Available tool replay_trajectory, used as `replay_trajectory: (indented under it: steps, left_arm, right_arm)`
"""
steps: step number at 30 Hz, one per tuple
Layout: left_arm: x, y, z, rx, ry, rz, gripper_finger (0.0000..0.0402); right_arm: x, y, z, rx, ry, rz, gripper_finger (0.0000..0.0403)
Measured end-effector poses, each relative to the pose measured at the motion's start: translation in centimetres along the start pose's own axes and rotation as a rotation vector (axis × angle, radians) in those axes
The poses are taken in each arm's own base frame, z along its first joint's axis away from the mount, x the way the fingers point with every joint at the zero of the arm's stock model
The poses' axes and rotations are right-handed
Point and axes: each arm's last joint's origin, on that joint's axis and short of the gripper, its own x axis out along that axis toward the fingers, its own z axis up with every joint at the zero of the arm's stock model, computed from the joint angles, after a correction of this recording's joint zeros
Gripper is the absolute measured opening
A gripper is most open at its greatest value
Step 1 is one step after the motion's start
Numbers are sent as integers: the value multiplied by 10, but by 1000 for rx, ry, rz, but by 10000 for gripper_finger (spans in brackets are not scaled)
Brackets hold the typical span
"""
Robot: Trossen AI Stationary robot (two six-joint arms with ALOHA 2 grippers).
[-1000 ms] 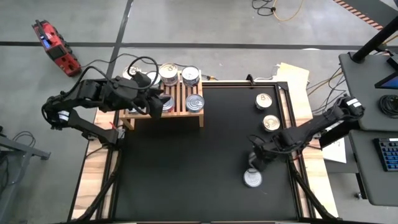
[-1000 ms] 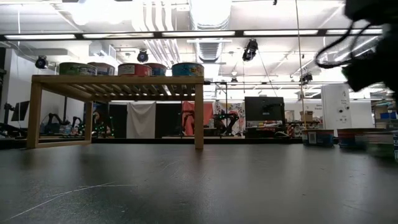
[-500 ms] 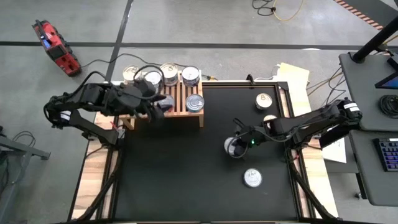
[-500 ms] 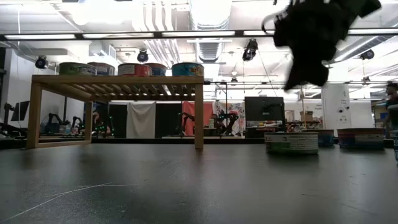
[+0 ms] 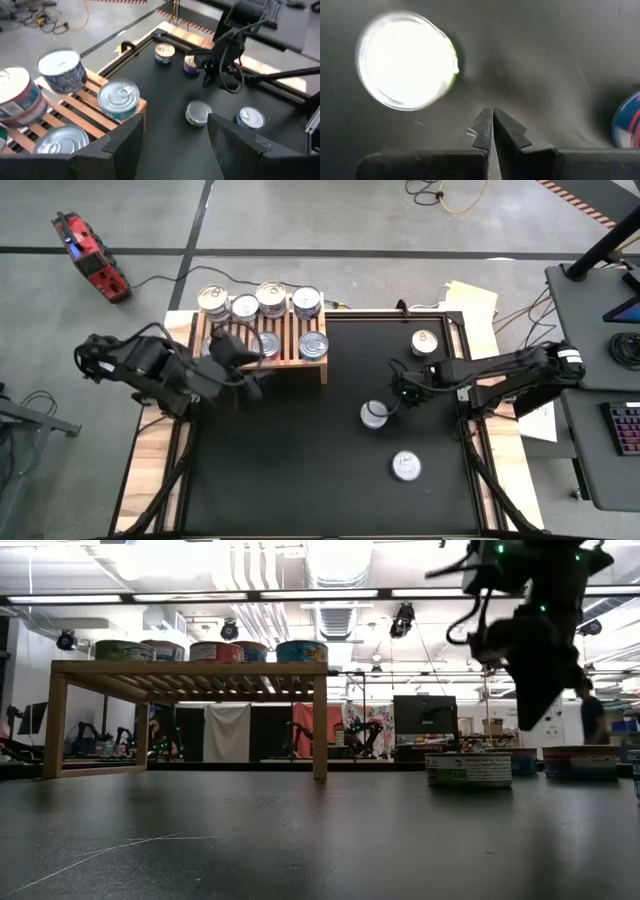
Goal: Stack canned seafood by type on shelf
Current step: Put the green tuna can on the shelf
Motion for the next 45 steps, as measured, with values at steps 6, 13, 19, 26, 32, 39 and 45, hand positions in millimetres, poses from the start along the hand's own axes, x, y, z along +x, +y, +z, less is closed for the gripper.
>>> replay_trajectory:
  steps: [6,13,19,26,32,39,45]
  left_arm:
    - [15,-14,-20,-2,78,12,201]
    - [21,-27,-56,-49,148,7,154]
    - [35,-32,-88,-132,174,42,74]
    - [61,-50,-114,-225,99,-79,5]
    - [65,-61,-140,-298,83,-172,1]
    - [73,-54,-179,-376,150,-127,0]
    - [91,-46,-207,-366,101,-132,0]
  right_arm:
    - [23,-5,-6,74,-7,31,9]
    - [47,1,0,130,-67,109,9]
    - [68,13,6,62,1,219,9]
    - [75,44,29,-63,-119,573,9]
    - [61,51,37,-101,-107,549,9]
    - [45,51,38,-70,-43,495,9]
    - [40,51,40,40,-88,477,9]
